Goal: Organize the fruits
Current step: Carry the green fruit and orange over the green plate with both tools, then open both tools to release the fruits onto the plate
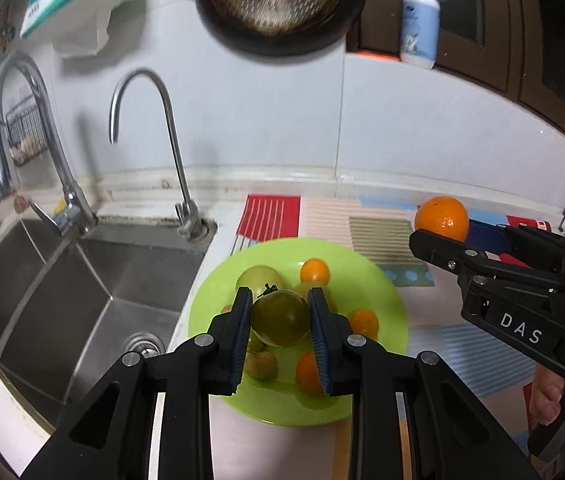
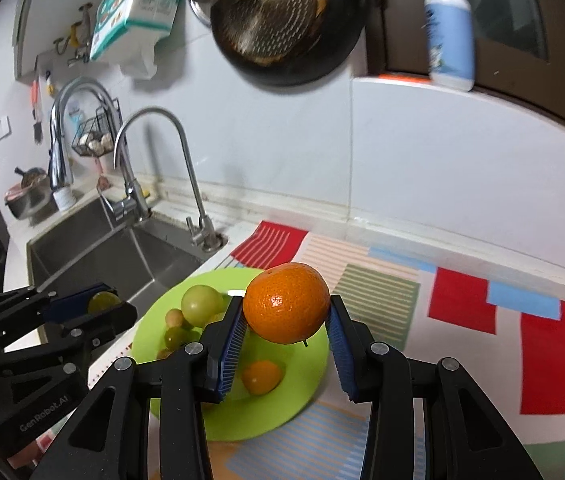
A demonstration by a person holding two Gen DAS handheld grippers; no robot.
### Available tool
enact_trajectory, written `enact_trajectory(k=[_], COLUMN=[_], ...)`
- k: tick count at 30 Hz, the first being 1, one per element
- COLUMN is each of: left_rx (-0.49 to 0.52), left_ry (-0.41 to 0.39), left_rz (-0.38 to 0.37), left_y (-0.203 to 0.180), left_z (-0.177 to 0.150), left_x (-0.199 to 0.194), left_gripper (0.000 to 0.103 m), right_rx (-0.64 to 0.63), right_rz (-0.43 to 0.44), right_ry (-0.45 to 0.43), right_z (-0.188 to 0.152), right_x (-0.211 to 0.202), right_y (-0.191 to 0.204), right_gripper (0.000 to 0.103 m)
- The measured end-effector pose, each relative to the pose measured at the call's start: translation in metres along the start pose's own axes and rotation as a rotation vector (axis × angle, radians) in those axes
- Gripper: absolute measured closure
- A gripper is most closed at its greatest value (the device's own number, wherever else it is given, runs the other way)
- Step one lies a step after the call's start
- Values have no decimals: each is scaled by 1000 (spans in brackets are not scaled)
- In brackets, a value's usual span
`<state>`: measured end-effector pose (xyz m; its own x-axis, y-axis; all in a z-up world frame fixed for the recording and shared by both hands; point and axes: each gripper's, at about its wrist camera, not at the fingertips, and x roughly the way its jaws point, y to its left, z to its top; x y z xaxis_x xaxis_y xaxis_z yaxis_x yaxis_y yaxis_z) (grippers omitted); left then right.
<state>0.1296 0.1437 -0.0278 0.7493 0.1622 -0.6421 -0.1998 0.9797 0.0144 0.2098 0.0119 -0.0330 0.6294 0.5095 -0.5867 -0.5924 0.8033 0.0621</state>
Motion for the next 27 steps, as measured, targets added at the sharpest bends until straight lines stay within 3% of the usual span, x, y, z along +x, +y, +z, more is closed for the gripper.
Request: enact_trajectory(k=[16,19,23,27], left_rx=[-32,-33,-27,-7], left_ry=[102,96,67,42], left_rz=[-25,-19,-9,0], left_y=[13,14,16,16], left_z=[-11,-9,-5,-4], left_x=[54,53,45,34], left_gripper=[74,60,48,40], right_rx=[-17,-8,-4,15], right_rz=[58,61,38,9], right_ry=[136,145,124,103], right_z=[-11,-12,-10,-11], right_x=[71,78,71,56], right_y=[0,-1,-1,0], right_gripper=[62,61,47,47])
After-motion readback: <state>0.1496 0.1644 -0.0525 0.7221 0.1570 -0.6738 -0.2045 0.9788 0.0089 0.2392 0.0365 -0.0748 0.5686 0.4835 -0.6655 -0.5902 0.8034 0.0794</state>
